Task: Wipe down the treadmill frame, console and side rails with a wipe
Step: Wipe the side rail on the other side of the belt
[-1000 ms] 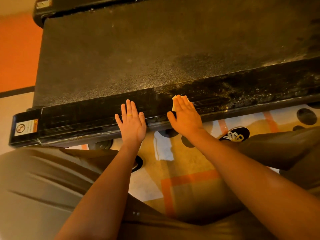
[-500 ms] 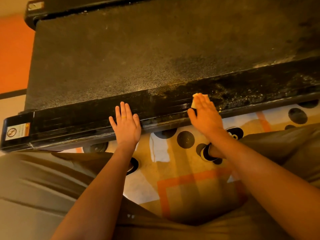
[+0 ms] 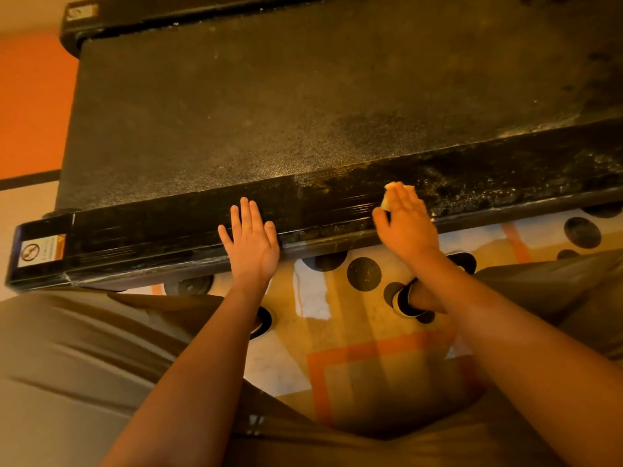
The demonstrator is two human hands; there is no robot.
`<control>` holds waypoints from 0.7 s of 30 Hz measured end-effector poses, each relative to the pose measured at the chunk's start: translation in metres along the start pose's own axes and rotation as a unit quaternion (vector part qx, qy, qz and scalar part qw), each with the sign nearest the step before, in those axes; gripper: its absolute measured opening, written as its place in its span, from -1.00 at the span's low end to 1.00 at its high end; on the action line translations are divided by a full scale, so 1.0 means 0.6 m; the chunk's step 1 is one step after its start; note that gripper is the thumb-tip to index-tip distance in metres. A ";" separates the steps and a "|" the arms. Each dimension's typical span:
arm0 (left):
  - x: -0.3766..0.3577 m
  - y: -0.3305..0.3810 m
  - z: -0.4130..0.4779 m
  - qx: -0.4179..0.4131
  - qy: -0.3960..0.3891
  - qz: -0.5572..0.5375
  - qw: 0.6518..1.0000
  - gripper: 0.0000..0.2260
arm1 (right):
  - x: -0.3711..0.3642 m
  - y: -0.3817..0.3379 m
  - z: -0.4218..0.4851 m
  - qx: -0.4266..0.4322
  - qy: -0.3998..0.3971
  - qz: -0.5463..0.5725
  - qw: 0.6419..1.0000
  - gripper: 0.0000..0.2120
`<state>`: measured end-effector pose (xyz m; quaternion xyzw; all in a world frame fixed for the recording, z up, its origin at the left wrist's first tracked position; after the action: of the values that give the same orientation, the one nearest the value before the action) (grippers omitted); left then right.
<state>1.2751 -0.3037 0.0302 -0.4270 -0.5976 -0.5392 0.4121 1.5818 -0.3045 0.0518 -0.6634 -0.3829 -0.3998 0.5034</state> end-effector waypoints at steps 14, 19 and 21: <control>0.000 0.002 0.001 0.007 0.012 0.003 1.000 -0.48 | -0.115 -0.243 -0.051 0.136 -0.111 -0.035 0.984 -0.39; 0.000 0.001 0.000 0.007 0.013 0.002 1.000 -0.49 | -0.118 -0.269 -0.030 0.154 -0.124 -0.033 0.980 -0.43; 0.000 0.002 0.000 0.009 0.023 0.004 1.000 -0.49 | -0.111 -0.246 -0.026 0.152 -0.107 -0.038 0.982 -0.44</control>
<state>1.2764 -0.3038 0.0305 -0.4130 -0.5911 -0.5418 0.4319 1.4194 -0.2972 0.0471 -0.6030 -0.5156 -0.2829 0.5390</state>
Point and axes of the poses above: each hand's wrist, its own z-axis towards the middle knuckle, its own x-axis out of the back of the hand, y = z × x, the point moved 7 cm from there along z, towards the middle knuckle, and after that the axes turned 4 degrees about -x, right-handed, at the moved point
